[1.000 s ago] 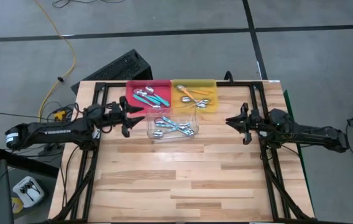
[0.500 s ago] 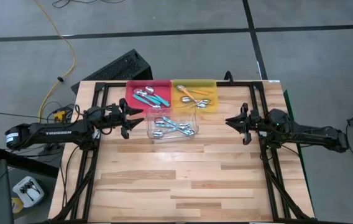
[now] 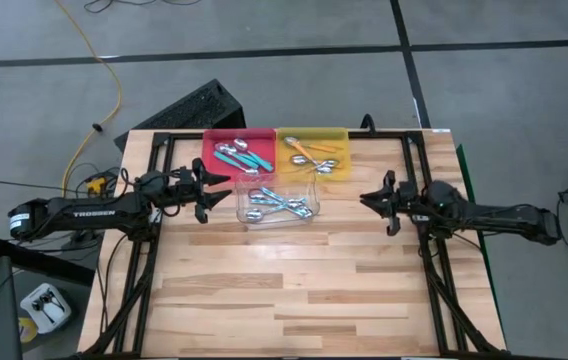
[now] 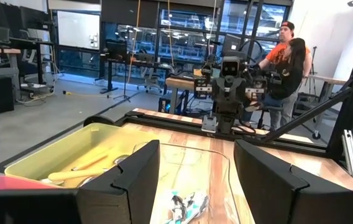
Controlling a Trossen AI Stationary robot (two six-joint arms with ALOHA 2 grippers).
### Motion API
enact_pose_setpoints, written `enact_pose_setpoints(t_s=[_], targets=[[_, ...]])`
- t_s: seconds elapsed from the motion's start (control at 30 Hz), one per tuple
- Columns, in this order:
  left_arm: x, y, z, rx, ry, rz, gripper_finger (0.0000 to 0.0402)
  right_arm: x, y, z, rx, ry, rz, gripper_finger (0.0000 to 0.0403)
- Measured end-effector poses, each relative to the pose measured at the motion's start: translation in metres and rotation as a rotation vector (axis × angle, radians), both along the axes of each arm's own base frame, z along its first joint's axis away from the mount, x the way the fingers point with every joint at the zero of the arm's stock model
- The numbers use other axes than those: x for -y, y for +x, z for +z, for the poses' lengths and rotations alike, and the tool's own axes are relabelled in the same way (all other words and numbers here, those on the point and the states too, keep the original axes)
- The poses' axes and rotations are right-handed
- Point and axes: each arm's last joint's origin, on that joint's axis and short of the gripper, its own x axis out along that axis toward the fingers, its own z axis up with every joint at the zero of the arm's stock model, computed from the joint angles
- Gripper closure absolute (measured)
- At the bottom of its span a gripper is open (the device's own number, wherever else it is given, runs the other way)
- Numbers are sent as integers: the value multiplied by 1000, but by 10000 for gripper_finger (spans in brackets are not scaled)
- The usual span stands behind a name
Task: Sort silverware by color (type)
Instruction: Return to Home Position
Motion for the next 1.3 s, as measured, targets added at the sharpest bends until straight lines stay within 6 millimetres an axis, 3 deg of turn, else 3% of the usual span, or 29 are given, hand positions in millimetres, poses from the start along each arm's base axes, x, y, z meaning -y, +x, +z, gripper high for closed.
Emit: enact_pose_setpoints(t_s=[1.3], targets=[[0, 0, -2, -27, 14, -3, 210, 1, 0, -1, -3, 45, -18, 316]])
